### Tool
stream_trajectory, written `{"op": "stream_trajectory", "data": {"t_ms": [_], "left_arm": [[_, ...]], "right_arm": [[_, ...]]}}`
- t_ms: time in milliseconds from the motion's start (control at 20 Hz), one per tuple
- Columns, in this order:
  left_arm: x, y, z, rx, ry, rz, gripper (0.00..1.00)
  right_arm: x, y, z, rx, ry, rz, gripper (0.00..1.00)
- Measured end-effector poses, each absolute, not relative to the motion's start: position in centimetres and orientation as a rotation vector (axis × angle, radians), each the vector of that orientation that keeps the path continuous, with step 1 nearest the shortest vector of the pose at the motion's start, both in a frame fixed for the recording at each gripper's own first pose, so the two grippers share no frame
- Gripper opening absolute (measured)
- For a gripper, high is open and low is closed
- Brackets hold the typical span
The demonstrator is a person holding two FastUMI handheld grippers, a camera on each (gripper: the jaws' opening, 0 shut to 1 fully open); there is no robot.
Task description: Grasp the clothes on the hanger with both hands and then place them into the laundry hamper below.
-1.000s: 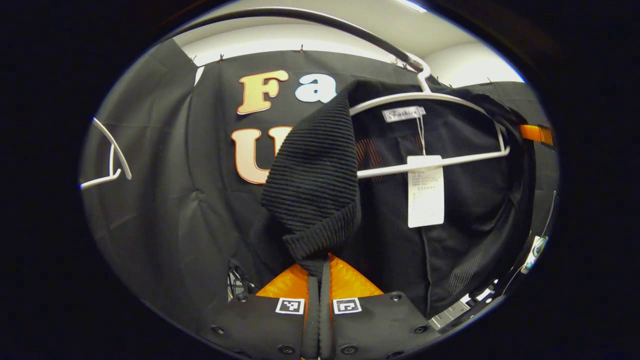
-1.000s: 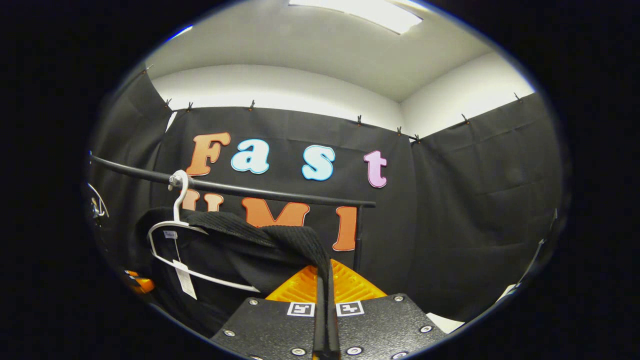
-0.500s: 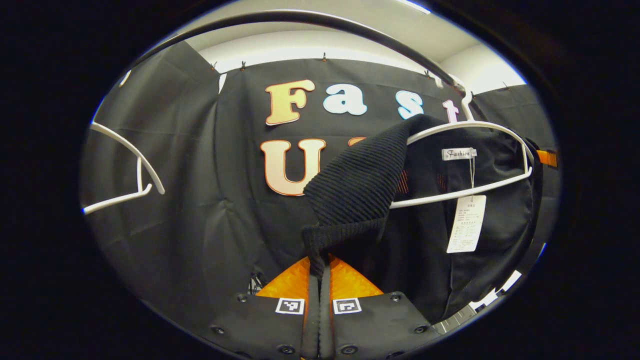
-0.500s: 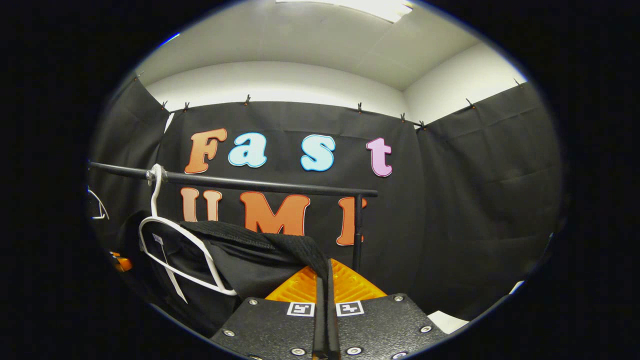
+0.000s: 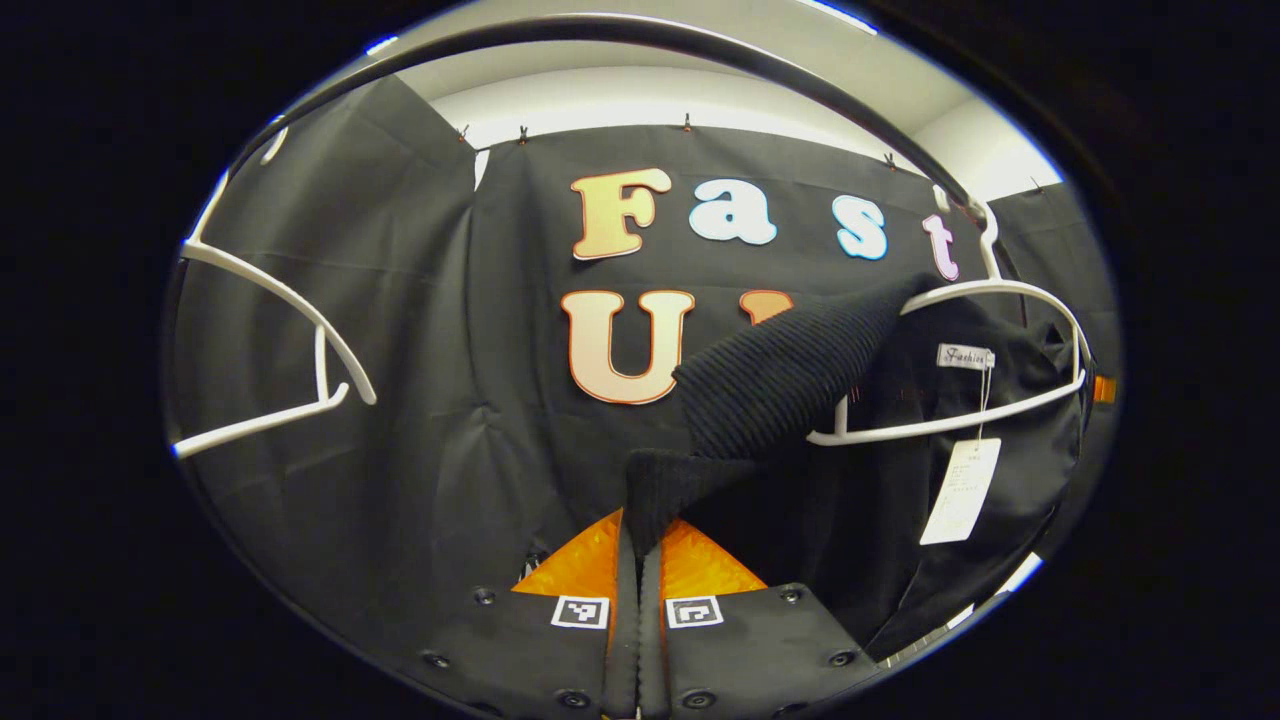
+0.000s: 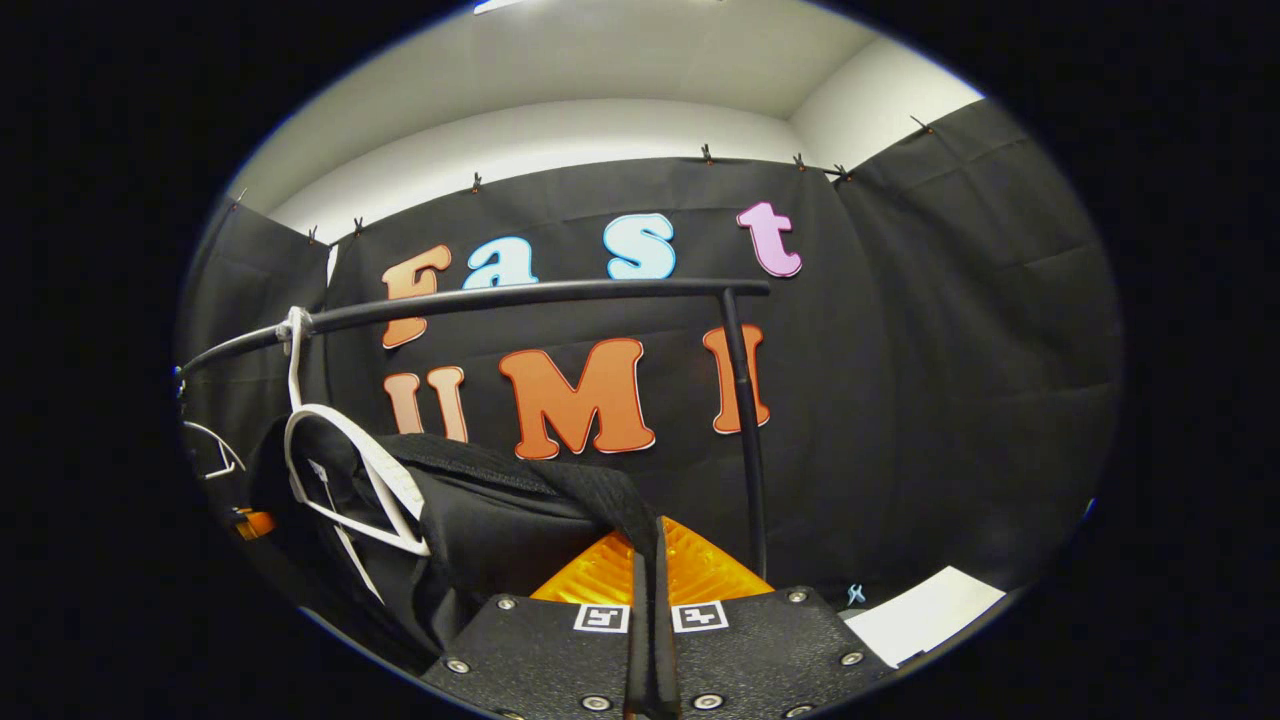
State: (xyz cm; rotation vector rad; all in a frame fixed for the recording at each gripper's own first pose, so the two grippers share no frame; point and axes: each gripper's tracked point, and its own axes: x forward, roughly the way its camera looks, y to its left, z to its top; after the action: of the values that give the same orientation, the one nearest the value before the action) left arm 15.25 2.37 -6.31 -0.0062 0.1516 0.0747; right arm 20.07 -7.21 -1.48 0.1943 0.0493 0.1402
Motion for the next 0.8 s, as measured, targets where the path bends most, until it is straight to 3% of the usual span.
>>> {"op": "stream_trajectory", "data": {"t_ms": [800], "left_arm": [[15.2,7.7,-0.7,-0.050,0.030,0.145,0.07]], "right_arm": [[20.6,2.4,-15.4,0.464,0.267,0.233,0.01]]}}
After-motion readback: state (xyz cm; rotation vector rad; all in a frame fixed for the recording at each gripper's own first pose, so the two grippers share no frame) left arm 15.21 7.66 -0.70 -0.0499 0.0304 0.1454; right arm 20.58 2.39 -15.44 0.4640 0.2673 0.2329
